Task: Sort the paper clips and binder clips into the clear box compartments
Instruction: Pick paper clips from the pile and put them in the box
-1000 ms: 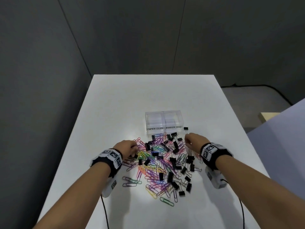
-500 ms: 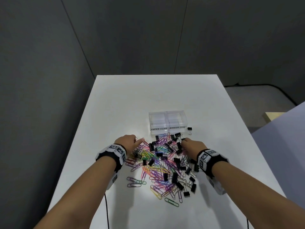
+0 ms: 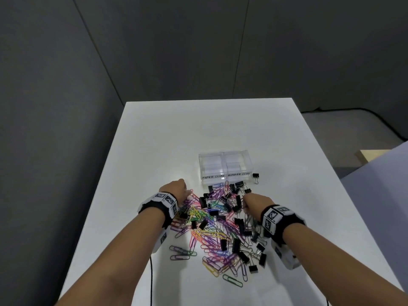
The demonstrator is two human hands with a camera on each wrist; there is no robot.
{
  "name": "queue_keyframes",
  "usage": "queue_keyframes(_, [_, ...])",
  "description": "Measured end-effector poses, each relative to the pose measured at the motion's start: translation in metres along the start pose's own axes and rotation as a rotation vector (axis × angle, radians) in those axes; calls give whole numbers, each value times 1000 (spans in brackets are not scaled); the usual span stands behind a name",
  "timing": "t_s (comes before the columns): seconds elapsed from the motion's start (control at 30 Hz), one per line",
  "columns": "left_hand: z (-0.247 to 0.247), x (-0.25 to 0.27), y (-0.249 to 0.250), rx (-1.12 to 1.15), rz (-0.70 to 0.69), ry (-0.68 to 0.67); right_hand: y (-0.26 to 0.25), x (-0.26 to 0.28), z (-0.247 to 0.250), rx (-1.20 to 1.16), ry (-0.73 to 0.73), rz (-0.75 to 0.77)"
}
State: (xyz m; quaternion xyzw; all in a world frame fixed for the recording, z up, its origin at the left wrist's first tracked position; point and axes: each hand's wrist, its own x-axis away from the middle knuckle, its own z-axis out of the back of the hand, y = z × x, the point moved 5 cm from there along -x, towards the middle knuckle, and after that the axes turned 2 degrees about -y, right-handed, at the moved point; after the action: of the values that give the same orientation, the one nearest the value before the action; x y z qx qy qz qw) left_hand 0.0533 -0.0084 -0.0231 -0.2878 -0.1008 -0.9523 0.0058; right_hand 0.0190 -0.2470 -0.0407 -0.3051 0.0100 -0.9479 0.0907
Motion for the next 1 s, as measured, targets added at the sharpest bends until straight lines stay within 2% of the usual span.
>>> queue_keyframes(0.13, [-6,-8,9,-51,21,-29,2,1,-1,-35,13,12])
queue_keyframes(0.3, [-10,-10,13,-55,-43,-63,4,10,2,-60,68,72])
queue_keyframes(0.5, [2,2,2,126,-120,42,19,16,19,-202,67,21])
queue_keyframes(0.73, [12,19,-3,323,-122,67,22,14,29,-328,68,-39])
queue_keyframes(1.0, [7,30,-5,421,-85,45,9,11,14,-183,82,31])
